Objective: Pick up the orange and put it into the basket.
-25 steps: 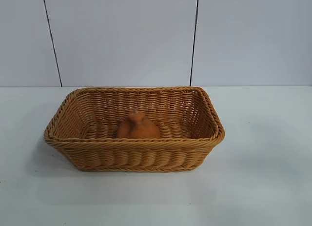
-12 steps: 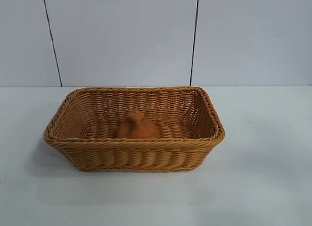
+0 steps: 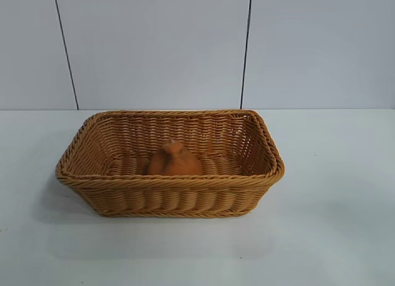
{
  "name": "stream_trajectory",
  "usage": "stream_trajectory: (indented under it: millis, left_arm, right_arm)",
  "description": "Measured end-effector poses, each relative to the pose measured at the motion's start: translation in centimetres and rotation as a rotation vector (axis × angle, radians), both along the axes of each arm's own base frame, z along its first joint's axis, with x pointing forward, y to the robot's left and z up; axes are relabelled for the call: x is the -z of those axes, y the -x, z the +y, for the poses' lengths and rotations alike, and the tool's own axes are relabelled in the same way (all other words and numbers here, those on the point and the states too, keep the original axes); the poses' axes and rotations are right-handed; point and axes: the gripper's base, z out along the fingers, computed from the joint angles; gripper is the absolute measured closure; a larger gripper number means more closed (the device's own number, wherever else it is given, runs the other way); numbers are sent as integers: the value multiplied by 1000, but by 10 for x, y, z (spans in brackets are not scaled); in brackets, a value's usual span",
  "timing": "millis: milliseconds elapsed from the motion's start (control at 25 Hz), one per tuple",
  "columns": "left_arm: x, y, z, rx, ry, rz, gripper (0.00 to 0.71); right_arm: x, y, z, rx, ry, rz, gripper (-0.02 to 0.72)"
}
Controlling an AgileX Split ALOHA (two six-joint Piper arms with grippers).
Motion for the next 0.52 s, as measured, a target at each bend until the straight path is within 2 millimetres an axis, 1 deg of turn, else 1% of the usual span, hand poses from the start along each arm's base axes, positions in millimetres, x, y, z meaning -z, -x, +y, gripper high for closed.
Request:
stream_trajectory:
  millis: [520]
  left_arm:
    - [0, 0, 0, -2, -2, 0, 71]
  right_arm:
    - [0, 1, -2, 13, 22, -5, 10]
